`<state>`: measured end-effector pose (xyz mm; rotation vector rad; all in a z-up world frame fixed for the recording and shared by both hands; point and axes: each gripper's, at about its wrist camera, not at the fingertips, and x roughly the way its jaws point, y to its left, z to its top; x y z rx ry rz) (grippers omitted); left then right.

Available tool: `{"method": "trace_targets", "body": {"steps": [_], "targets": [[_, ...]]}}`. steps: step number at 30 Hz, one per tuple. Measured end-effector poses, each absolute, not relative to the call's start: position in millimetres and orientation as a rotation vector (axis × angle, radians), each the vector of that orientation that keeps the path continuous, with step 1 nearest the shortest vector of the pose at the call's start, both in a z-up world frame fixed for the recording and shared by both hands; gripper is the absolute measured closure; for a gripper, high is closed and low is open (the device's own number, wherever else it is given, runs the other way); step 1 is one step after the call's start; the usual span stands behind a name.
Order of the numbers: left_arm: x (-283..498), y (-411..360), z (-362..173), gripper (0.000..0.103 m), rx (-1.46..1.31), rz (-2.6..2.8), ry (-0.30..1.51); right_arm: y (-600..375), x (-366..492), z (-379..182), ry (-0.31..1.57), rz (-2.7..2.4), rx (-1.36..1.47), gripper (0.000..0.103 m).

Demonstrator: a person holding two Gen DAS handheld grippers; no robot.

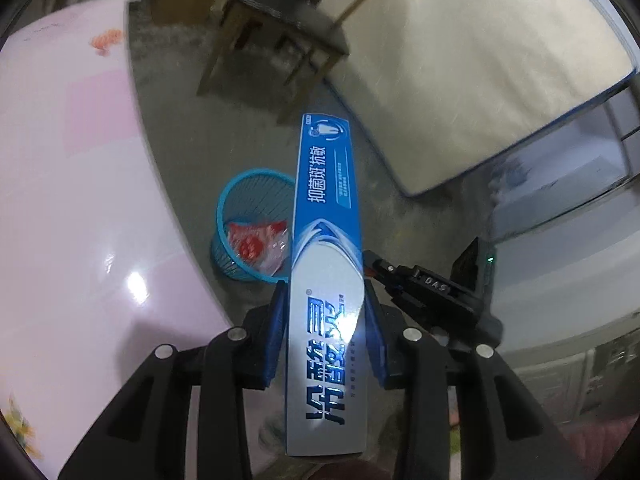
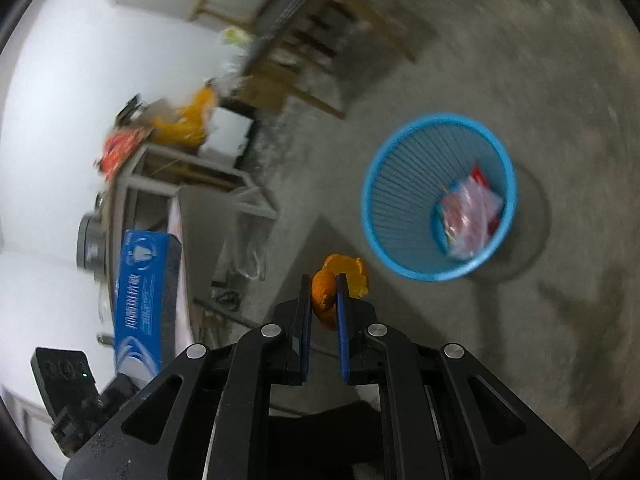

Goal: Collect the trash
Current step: 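Carry both items over the blue wastebasket and open both tools, then move both tools back over the table toward the tan paper towel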

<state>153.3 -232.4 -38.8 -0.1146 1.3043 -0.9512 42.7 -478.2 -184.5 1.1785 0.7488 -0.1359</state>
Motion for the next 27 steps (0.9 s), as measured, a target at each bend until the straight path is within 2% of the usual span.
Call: {"method": "trace_targets", "body": {"steps": [2,5,6,7,8,17,22,27], "targets": [[162.9,-257.8,-48.3,0.068,-0.097,-0.946,1.328,-493.0,50.6,-197.3,0.753,-0.136,1.227,0.093],[179.8,-298.3,-50.6,0.066,-0.071,-0.945,1.281,-508.5,63.9,-195.9,0.726,-0.138,1.222,0.086],[183.8,-307.6,-51.6,0.054,-0.059,-0.935,1.266,-512.9,72.3,-197.1,0.729,-0.146,1.203,0.072],[184.7,-312.3,-53.9,0.037,-0.043,-0.915,1.254,-518.9,81.4,-200.2,0.737,-0.173,1.173,0.062],[189.0,-315.9,-55.8,0.035,-0.021,-0.863,1.239,-523.1,86.5,-204.5,0.75,-0.214,1.148,0.049],[182.1,-261.9,-44.6,0.034,-0.064,-0.792,1.196,-518.7,65.8,-246.8,0.799,-0.251,1.177,0.049],[156.6,-224.8,-22.5,0.032,-0.076,-0.815,1.13,-506.2,46.0,-233.0,0.793,-0.26,1.143,0.049],[129.2,-182.5,3.4,0.026,-0.054,-0.846,1.013,-495.6,32.5,-209.4,0.755,-0.263,1.084,0.043]]}}
